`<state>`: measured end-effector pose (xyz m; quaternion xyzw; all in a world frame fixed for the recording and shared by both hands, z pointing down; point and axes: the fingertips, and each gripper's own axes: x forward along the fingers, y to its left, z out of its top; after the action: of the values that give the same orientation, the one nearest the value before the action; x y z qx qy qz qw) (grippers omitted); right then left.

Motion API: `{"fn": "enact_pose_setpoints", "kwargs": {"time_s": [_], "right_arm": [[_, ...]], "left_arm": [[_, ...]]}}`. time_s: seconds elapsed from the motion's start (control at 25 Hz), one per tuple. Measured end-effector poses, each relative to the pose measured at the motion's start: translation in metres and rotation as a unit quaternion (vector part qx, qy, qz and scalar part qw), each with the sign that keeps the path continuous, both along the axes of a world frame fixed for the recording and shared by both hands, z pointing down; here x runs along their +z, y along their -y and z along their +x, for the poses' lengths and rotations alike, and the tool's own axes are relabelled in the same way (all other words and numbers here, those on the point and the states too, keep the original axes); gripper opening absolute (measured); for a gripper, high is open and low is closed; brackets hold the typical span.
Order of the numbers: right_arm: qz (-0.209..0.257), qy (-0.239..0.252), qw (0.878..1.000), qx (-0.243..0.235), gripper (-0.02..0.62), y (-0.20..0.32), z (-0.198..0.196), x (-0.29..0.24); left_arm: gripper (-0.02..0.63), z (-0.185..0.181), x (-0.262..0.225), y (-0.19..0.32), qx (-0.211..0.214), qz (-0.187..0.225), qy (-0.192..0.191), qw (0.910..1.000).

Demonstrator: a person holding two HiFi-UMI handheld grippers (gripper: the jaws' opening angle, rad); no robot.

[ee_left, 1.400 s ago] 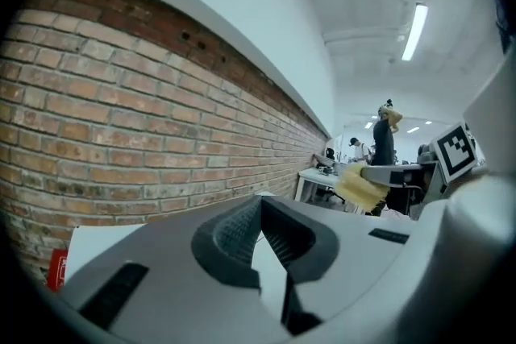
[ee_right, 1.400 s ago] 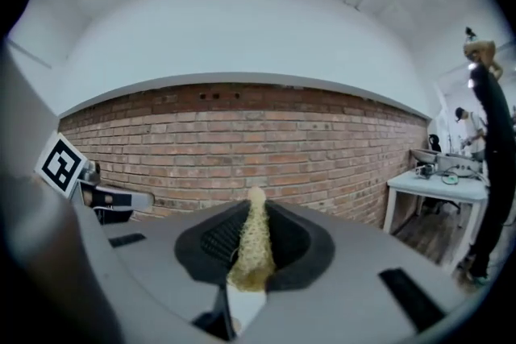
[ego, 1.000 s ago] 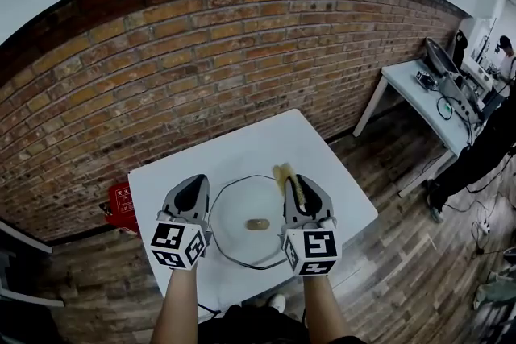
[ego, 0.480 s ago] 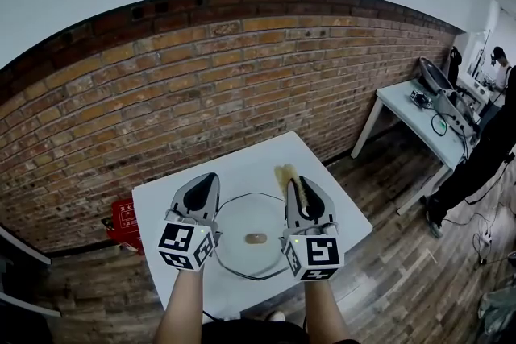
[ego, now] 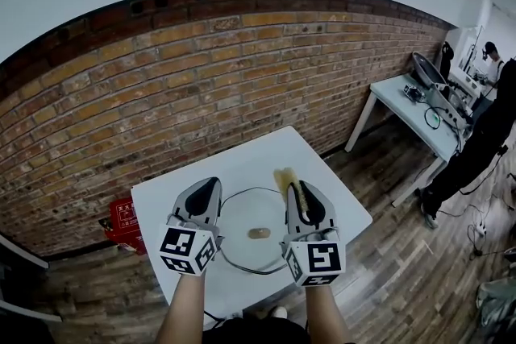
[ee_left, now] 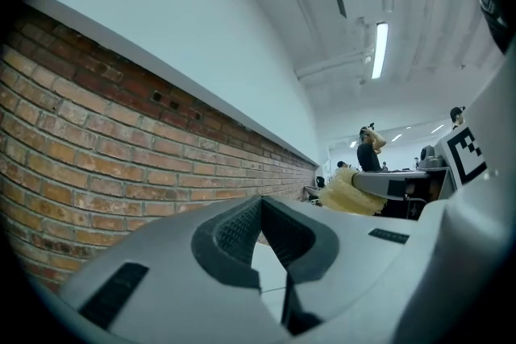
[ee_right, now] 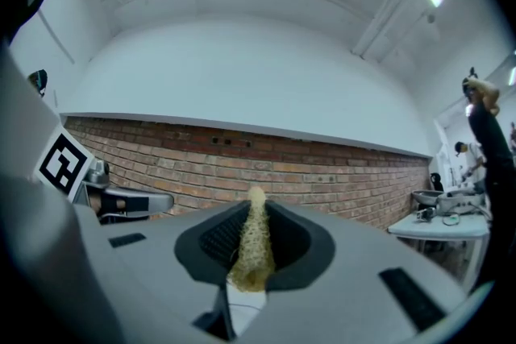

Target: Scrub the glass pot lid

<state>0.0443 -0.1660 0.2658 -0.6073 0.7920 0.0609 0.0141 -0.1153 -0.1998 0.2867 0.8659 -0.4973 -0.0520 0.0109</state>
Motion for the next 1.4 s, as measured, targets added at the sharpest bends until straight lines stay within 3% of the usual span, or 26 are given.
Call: {"fn": "enact_pose_setpoints", "kwargs": {"time_s": [0.4,0.84,1.04,1.4], "right_arm": [[0.003,-0.005,1.0,0.009,0.058,-0.062,0.016,0.001],[0.006,0.018,1.0,-0.014,0.058,-0.201,0.078,-0.004],[0.016,0.019,1.0,-0.019,0.058,-0.228,0.077,-0.012],[0.017,0.01,1.0,0.002,0.058,-0.242,0.051,-0.015]], "left_arm": [[0.009,0.012,0.006,-0.051,0.01,-0.003,0.004,0.9999],[0.009,0.07,-0.005,-0.198,-0.003,0.004,0.046,0.9989],[0.009,0.08,-0.02,-0.228,0.01,0.017,0.041,0.999],[0.009,0.067,-0.025,-0.243,0.042,0.027,0.035,0.9981]]}}
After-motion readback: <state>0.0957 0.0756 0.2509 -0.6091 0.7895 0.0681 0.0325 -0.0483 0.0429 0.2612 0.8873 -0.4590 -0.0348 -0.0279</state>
